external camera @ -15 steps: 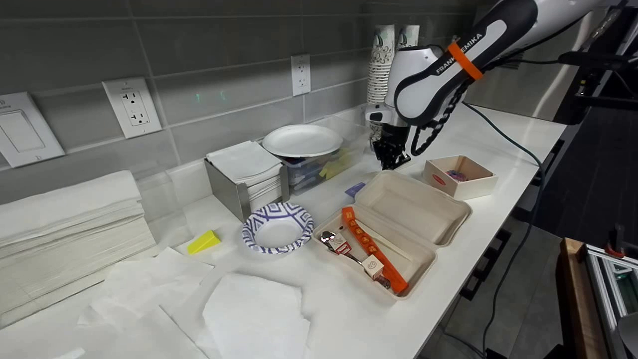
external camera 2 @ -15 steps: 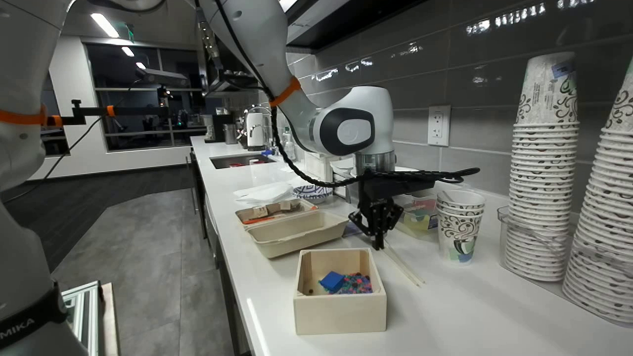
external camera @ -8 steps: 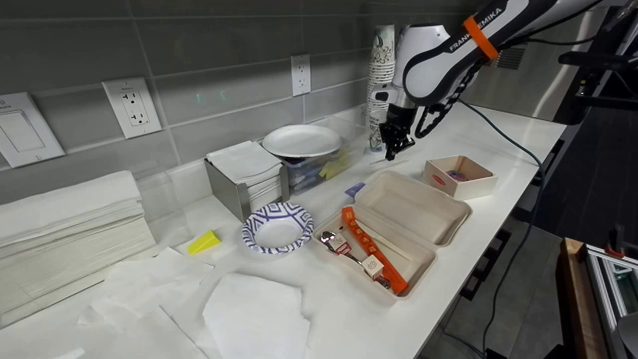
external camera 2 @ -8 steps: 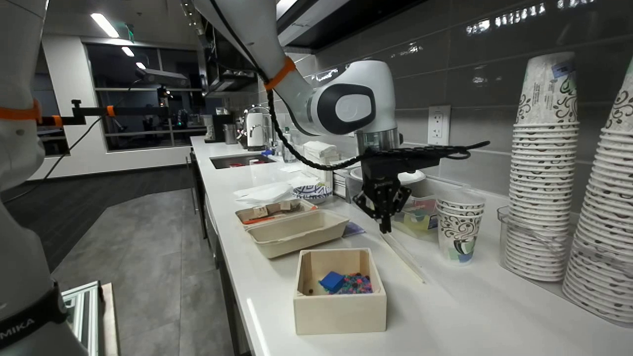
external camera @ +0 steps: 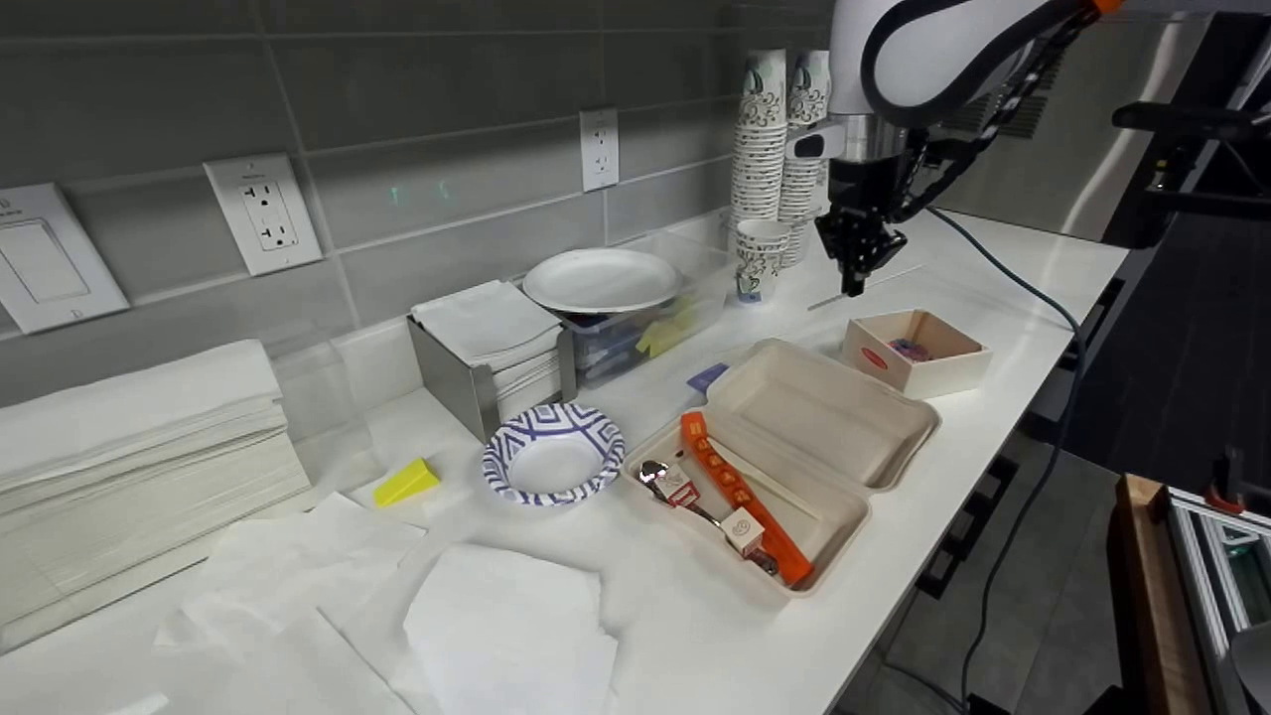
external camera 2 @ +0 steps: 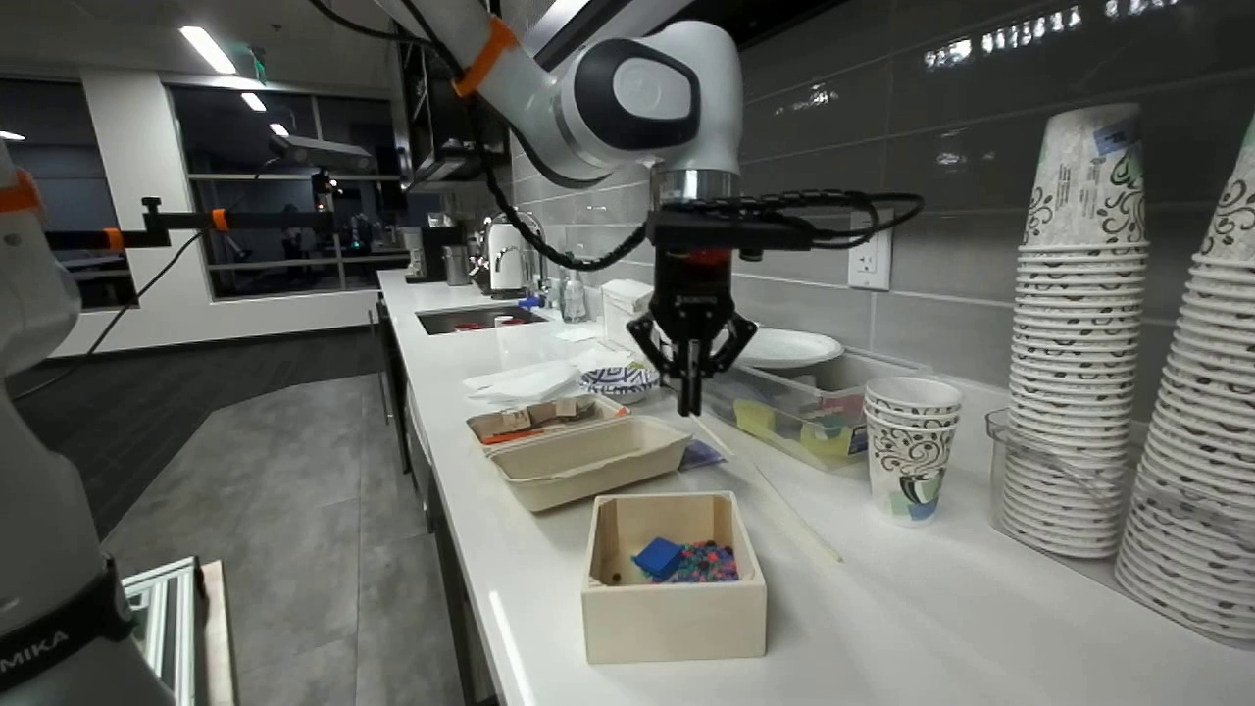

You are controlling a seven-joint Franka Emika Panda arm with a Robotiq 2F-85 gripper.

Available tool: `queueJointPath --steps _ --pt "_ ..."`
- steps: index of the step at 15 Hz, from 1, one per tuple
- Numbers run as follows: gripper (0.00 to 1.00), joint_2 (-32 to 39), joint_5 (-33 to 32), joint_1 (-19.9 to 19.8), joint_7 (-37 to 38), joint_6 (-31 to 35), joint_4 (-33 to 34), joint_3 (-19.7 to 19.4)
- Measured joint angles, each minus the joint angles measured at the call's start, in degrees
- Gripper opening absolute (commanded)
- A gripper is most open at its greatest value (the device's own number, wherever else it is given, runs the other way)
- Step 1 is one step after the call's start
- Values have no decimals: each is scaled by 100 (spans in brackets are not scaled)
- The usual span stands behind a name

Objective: Put the wooden stirrers on the left side of the food pack.

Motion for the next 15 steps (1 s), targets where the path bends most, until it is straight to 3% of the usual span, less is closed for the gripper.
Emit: queueJointPath --steps 5,11,15 --pt "2 -1068 960 605 947 -958 -750 265" --pt "6 -1405 2162 1519 3333 -570 -1306 859" --pt "2 -1390 2225 1586 3591 -494 -1329 868"
